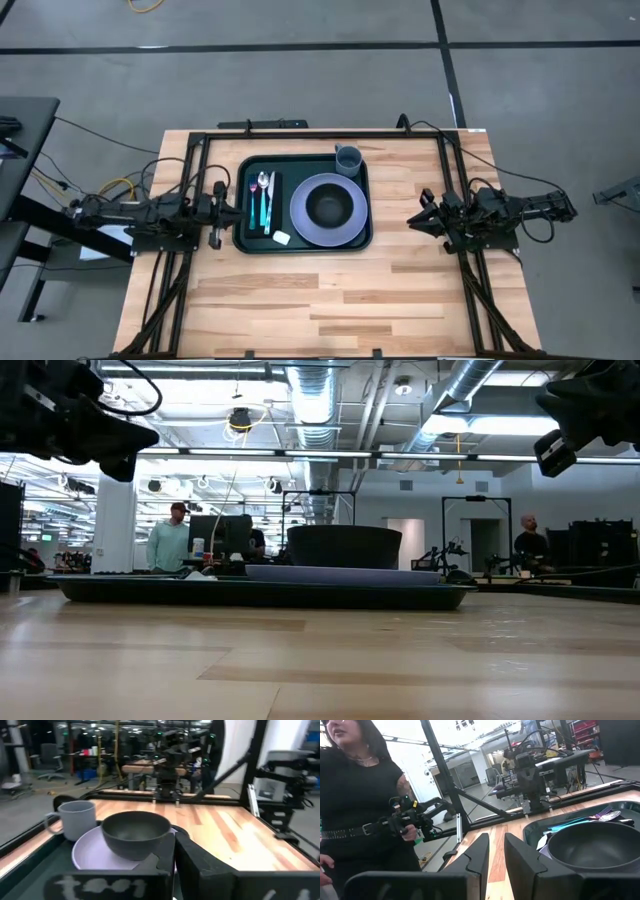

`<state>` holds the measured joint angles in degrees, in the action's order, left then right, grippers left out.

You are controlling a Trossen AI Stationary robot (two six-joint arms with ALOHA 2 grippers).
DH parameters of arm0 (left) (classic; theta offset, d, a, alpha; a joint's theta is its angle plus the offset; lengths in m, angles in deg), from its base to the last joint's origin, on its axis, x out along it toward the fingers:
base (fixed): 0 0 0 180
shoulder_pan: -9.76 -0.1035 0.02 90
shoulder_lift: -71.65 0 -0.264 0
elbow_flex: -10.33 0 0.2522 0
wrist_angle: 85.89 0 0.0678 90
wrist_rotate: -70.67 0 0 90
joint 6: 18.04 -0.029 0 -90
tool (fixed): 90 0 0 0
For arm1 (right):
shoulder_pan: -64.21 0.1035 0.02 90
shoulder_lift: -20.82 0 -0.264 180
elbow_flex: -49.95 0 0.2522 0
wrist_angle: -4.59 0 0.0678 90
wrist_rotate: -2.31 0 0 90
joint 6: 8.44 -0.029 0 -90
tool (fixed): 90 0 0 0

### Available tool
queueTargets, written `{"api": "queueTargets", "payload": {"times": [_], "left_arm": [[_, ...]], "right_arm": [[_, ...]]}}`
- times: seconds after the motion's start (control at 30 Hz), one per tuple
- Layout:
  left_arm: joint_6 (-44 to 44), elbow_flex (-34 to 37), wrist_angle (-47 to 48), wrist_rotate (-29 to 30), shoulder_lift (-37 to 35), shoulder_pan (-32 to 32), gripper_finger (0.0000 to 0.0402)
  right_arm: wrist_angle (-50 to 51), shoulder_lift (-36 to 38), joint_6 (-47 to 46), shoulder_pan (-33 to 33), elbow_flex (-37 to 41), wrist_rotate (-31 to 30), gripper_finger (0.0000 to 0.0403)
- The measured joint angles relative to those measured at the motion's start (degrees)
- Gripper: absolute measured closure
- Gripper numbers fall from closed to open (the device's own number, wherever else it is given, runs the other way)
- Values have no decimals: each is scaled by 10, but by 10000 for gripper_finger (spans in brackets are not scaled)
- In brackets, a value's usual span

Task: Set up tray
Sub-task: Return to Home Position

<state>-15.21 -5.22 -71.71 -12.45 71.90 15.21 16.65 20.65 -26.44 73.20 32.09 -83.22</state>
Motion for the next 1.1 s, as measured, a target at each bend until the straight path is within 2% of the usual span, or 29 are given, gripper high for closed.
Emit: {"api": "queueTargets", "payload": {"times": [0.4,0.6,0.73,0.97,1.1], "left_arm": [[39,12,-79,-163,0,-122,401],[34,12,-48,-199,0,-164,401],[-2,12,-43,-179,8,-165,401],[-25,13,-24,-72,26,-165,401],[-26,13,-23,-68,31,-165,401]], "right_arm": [[0,0,0,0,0,0,349],[0,0,0,0,0,0,349],[0,0,0,0,0,0,349],[0,0,0,0,0,0,349],[0,0,0,0,0,0,349]]}}
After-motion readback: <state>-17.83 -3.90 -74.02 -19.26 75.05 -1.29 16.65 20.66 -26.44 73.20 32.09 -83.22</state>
